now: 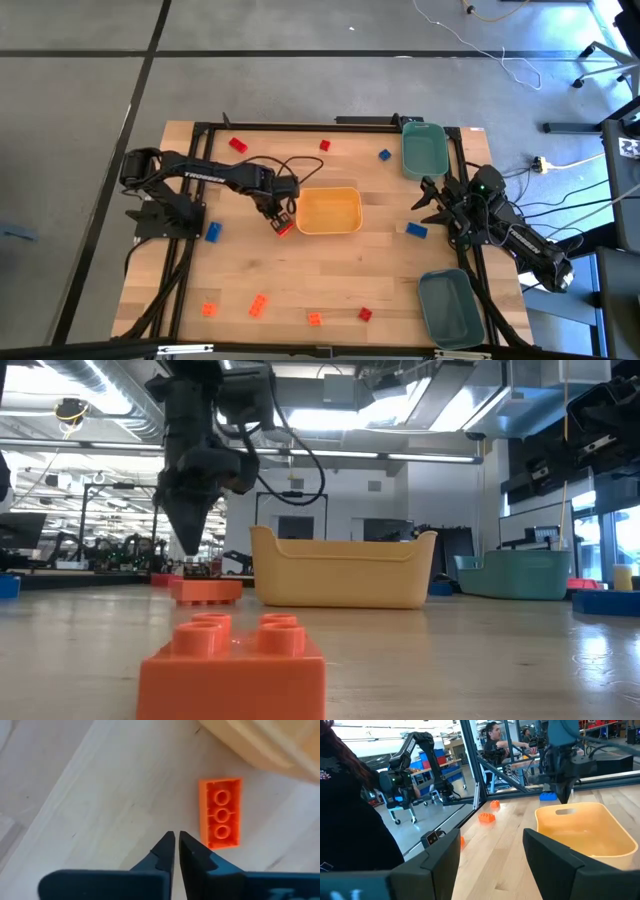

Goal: Sort & place blocks by color
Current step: Put the orange game piece into the yellow bin

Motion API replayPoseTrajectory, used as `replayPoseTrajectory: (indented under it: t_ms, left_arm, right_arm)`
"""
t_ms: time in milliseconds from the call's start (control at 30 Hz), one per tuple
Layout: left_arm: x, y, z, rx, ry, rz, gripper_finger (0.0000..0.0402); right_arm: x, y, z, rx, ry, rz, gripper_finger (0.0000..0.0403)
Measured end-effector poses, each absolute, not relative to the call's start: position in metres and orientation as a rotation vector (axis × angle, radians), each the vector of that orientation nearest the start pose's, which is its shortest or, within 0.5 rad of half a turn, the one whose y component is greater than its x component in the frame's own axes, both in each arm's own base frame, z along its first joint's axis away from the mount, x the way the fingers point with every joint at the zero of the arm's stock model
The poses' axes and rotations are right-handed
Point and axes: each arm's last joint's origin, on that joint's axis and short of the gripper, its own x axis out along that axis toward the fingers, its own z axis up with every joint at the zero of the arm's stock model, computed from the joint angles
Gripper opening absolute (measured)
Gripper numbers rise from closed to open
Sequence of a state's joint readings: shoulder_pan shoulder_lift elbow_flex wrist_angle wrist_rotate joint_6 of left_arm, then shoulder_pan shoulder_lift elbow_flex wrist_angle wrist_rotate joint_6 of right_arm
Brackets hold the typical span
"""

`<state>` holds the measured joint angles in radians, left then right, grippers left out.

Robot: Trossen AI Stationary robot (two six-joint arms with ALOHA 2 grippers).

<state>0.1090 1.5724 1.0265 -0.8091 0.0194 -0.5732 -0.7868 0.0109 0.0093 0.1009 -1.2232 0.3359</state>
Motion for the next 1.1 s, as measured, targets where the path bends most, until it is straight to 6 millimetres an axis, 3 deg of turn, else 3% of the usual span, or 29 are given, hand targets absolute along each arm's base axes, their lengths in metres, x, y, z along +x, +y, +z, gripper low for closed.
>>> replayPoseTrajectory:
  t_ms: [333,600,800,1100]
  left_arm:
    - [0.276,0.047,0.204,-0.705,1.321,0.532,0.0027]
    - [0.268,0.053,0.203,-0.781,1.39,0.522,0.0071]
    - [0.269,0.054,0.204,-0.814,1.375,0.536,0.0106]
    - [0.281,0.041,0.205,-0.72,1.279,0.513,0.0112]
  right_arm:
    - [0.075,-0.036,0.174,0.246,0.02,0.44,0.0218]
    - [0.075,-0.036,0.174,0.246,0.02,0.44,0.0218]
    - [0.075,-0.036,0.174,0.245,0.02,0.44,0.0218]
    - [0.075,-0.036,0.174,0.245,0.02,0.44,0.0218]
